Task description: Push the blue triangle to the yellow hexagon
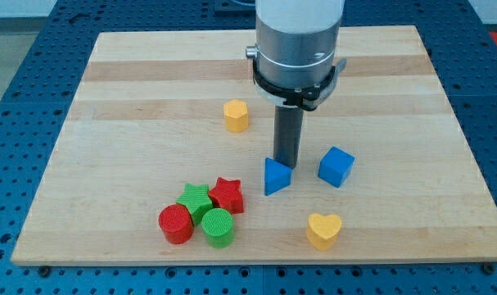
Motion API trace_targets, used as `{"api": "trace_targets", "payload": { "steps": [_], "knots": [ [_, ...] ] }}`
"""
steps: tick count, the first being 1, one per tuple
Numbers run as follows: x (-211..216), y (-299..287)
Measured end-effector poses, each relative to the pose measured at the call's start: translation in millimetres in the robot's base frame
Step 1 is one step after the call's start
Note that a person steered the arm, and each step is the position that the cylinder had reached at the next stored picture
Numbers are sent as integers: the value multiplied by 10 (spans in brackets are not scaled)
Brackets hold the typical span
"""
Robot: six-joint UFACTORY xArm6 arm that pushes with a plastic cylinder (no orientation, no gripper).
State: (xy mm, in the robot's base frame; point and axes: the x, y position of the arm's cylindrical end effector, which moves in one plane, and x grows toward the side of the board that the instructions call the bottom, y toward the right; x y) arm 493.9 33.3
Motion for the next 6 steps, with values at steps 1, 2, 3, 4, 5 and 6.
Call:
{"api": "trace_targets", "payload": {
  "steps": [1, 2, 3, 4, 5, 6],
  "knots": [
    [126, 170],
    [377, 362],
    [550, 339],
    [594, 105],
    [552, -133],
    [356, -194]
  ]
}}
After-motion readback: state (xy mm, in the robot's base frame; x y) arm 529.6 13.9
